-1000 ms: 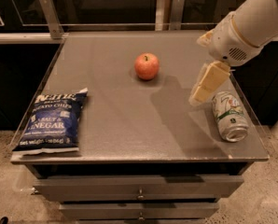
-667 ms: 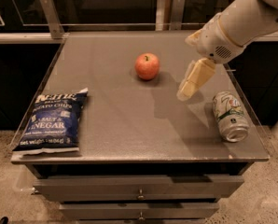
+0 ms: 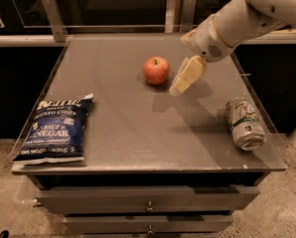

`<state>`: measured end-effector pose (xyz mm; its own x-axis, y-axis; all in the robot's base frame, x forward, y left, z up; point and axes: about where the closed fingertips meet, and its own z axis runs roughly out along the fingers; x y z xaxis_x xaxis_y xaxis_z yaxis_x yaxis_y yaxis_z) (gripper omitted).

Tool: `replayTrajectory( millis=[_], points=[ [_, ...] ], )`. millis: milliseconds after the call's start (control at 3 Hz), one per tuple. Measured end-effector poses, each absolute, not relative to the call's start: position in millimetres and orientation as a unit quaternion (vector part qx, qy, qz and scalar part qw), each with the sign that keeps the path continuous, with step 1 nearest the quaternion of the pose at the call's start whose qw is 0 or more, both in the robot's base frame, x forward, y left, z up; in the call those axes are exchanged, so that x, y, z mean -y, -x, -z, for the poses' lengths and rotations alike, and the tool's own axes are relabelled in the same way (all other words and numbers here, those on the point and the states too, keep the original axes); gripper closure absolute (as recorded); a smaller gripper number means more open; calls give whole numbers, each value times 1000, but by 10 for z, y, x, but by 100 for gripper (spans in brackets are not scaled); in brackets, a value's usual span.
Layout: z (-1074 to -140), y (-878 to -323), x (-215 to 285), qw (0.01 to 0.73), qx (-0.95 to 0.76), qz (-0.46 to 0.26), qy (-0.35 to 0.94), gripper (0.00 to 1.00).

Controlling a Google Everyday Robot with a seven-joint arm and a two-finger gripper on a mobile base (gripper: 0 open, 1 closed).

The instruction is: Open bottom drawer

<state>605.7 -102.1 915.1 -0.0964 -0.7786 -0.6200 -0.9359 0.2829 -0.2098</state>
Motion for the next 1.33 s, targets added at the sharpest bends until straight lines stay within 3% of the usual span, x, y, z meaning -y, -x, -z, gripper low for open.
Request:
replayTrajectory(
  millis=[1000,1333],
  points=[
    [-8700,-6556,621,310,-724,-192,586,0],
    [-8564,-6690,512,302,-721,-216,585,19]
  ],
)
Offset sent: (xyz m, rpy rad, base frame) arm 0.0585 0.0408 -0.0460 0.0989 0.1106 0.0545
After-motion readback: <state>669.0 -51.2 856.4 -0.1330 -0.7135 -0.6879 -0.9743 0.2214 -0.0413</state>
